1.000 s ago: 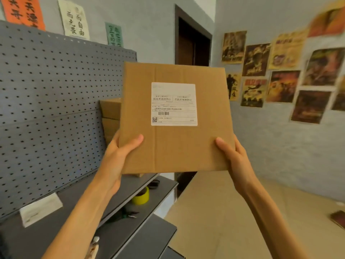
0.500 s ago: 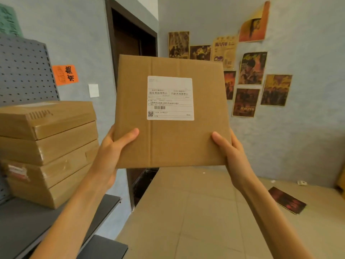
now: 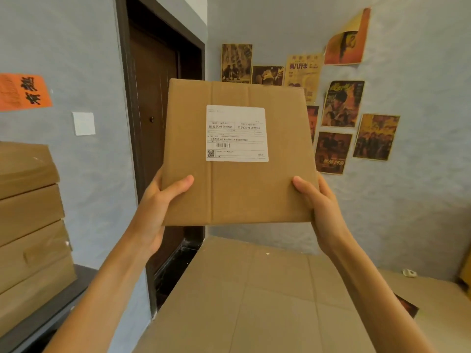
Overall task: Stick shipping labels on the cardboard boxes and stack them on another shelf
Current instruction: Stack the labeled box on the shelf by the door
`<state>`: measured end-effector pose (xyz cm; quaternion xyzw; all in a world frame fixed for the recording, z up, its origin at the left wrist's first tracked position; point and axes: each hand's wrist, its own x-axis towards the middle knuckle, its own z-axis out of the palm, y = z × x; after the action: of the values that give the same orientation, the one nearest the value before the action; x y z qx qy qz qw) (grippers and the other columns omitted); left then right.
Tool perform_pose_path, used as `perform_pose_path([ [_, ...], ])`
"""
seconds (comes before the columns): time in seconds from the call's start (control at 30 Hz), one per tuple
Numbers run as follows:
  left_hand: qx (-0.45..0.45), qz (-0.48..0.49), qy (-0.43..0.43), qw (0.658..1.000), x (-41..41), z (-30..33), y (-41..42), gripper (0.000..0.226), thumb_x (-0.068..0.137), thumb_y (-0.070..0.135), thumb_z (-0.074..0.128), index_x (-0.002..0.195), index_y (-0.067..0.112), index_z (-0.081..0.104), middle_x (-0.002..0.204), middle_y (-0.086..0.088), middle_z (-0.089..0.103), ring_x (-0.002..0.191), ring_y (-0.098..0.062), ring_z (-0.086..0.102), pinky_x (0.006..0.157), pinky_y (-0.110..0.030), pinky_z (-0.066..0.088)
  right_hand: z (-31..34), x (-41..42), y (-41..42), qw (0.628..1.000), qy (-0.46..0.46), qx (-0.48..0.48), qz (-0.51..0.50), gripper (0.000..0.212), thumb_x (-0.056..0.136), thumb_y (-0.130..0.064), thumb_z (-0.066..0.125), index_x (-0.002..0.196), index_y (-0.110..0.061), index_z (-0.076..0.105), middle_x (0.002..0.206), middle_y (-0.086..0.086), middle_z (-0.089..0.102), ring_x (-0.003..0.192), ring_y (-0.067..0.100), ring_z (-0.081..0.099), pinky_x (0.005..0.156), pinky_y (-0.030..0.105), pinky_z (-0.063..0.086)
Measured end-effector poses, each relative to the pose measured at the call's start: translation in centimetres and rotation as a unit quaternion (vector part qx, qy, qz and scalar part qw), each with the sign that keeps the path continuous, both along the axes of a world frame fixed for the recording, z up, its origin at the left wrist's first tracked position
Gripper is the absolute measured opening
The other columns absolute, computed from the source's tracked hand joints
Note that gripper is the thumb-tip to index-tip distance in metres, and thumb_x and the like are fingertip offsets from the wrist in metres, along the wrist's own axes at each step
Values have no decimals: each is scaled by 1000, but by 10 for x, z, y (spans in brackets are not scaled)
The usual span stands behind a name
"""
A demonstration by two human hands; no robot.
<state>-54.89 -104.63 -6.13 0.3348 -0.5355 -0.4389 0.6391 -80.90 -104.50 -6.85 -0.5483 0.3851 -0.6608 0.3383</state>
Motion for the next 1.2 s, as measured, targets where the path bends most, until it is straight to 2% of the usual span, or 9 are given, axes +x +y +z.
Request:
perform_pose_path([
  [0.17, -46, 16, -18, 999, 6, 15, -47, 51, 71, 29, 63, 122, 30, 54, 105, 11, 71, 94, -6, 67, 71, -20, 52, 13, 4, -68, 1000, -21, 2, 14, 60, 74, -43, 67, 128, -24, 48, 118, -7, 64, 105, 11, 63, 89, 32, 50],
  [0.33, -64, 71, -31, 995, 26, 19, -71, 69, 69, 29, 64, 135, 27, 44, 116, 9, 65, 99, -6, 65, 68, -15, 53, 21, 25, -127, 998, -40, 2, 57, 68, 68, -45, 67, 127, -19, 45, 120, -3, 60, 105, 12, 61, 83, 31, 47],
  [0.53, -88, 187, -50, 977, 64, 20, -74, 82, 63, 28, 71, 139, 30, 39, 123, 12, 62, 109, -6, 61, 81, -20, 50, 27, 83, -193, 982, -35, 5, 184, 57, 70, -46, 66, 118, -21, 48, 116, -2, 61, 92, 7, 62, 72, 24, 44],
  [0.6, -87, 224, -50, 969, 74, 23, -70, 86, 60, 30, 74, 139, 30, 39, 118, 13, 65, 107, -6, 62, 78, -19, 52, 32, 106, -212, 972, -29, 6, 235, 56, 73, -45, 67, 119, -22, 48, 113, -3, 62, 92, 9, 63, 71, 25, 46],
  [0.73, -68, 314, -64, 945, 89, 38, -59, 107, 38, 48, 87, 135, 32, 44, 108, 14, 69, 97, -4, 66, 69, -16, 53, 44, 148, -240, 945, -16, -9, 326, 47, 84, -40, 65, 124, -24, 47, 116, -2, 62, 99, 14, 63, 78, 29, 48],
  [0.87, -58, 411, -57, 908, 98, 50, -43, 74, 64, 32, 69, 134, 30, 46, 107, 13, 68, 96, -6, 64, 72, -22, 47, 52, 185, -254, 891, -8, -22, 454, 60, 76, -43, 70, 129, -29, 47, 119, -7, 64, 107, 13, 63, 85, 28, 48],
  [1.0, -41, 484, -32, 873, 106, 59, -14, 58, 68, 30, 63, 125, 31, 54, 106, 11, 68, 92, -8, 64, 68, -24, 47, 57, 222, -251, 827, 18, -45, 560, 69, 74, -43, 73, 136, -29, 45, 124, -9, 63, 114, 11, 60, 88, 25, 48],
  [1.1, -33, 538, -9, 842, 116, 66, 7, 33, 78, 25, 64, 112, 29, 61, 95, 11, 71, 87, -9, 64, 70, -27, 47, 59, 250, -242, 787, 58, -65, 611, 94, 54, -58, 81, 136, -35, 41, 121, -17, 63, 110, 1, 60, 83, 16, 52],
  [1.2, -12, 564, -15, 825, 128, 75, 25, 28, 87, 24, 56, 114, 25, 61, 96, 9, 72, 78, -5, 67, 60, -24, 51, 65, 277, -230, 754, 96, -97, 642, 81, 61, -47, 82, 128, -45, 37, 106, -30, 63, 98, -9, 61, 72, 10, 51],
])
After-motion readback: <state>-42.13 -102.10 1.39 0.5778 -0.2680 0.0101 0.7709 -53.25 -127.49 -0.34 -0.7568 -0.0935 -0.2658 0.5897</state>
